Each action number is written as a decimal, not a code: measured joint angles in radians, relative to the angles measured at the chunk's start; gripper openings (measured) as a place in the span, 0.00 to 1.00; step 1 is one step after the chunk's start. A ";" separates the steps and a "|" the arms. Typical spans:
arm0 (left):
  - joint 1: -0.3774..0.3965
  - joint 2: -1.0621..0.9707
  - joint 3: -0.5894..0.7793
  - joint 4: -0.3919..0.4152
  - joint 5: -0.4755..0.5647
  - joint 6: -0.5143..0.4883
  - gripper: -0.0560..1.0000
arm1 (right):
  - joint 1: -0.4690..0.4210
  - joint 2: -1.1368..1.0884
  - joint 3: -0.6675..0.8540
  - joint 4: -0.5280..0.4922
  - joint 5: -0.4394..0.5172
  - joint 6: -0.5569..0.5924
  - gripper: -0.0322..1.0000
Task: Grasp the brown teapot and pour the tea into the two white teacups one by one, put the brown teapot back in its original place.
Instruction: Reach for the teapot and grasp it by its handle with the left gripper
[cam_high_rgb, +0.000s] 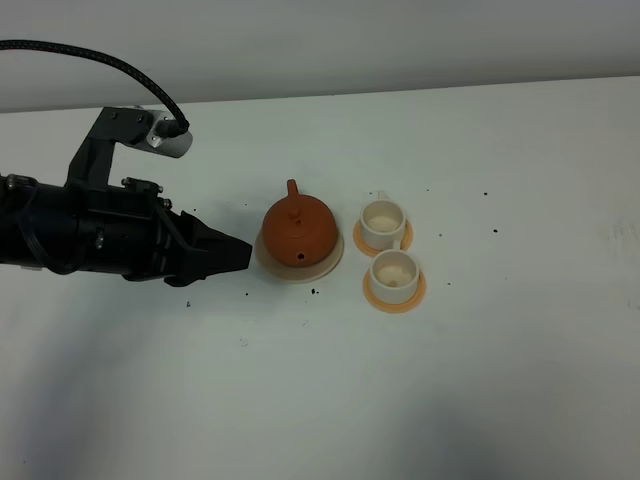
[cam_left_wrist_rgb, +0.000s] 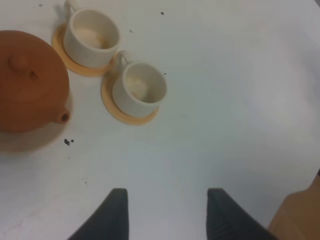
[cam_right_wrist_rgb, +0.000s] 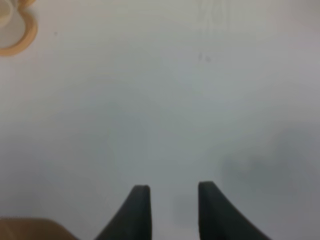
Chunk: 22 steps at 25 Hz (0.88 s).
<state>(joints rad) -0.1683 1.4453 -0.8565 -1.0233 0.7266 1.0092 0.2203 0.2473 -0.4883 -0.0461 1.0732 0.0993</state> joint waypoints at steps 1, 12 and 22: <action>0.000 0.000 0.000 0.006 -0.009 0.000 0.41 | -0.024 -0.017 0.000 0.002 0.000 0.000 0.27; 0.000 0.000 -0.062 0.051 -0.057 -0.018 0.41 | -0.169 -0.248 0.000 0.004 0.001 0.003 0.27; 0.000 0.000 -0.174 0.103 -0.066 -0.072 0.44 | -0.169 -0.254 0.000 0.007 0.001 0.003 0.27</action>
<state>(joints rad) -0.1683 1.4453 -1.0304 -0.9200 0.6610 0.9369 0.0513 -0.0067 -0.4883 -0.0394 1.0742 0.1022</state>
